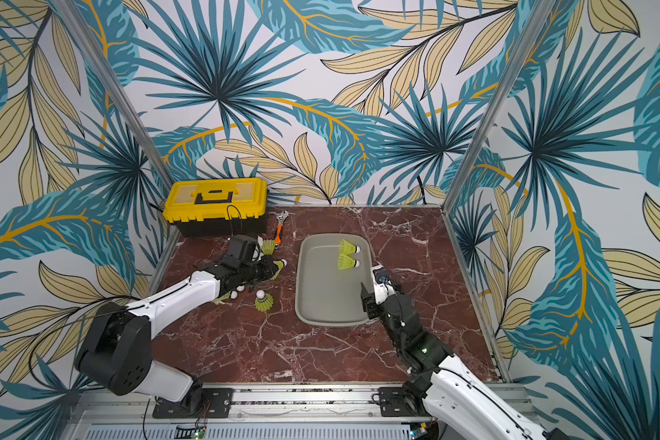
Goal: Put the shuttlecocks into the storage box
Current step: Pick up the shuttlecock at the center of the board, then place the shuttlecock in the storage box.
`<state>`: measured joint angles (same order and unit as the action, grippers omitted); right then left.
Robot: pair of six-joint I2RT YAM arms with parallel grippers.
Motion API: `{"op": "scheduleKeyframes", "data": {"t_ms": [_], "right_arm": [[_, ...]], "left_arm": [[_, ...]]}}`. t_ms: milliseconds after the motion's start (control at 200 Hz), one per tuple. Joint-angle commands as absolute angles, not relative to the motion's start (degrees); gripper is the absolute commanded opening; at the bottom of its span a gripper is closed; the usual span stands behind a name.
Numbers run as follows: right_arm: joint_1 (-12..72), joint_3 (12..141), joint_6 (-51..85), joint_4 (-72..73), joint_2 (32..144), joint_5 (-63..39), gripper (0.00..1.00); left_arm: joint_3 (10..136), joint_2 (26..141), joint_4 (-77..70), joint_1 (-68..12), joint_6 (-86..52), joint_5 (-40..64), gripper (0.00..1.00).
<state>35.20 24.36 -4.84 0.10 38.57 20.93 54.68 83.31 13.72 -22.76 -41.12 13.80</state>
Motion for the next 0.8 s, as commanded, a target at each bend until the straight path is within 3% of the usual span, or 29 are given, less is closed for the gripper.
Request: {"op": "scheduleKeyframes", "data": {"t_ms": [0, 386, 791], "right_arm": [[35.3, 25.5, -10.8, 4.6, 41.1, 13.3, 0.7], [35.3, 35.6, -22.4, 8.4, 61.0, -6.2, 0.69], [35.3, 44.4, -35.0, 7.5, 75.9, -20.1, 0.67]], "left_arm": [[58.5, 80.8, 17.0, -22.4, -38.8, 20.2, 0.0], [60.8, 77.5, 23.4, -22.5, -35.6, 37.6, 0.0], [62.2, 76.6, 27.8, -22.5, -33.7, 42.2, 0.01]]}}
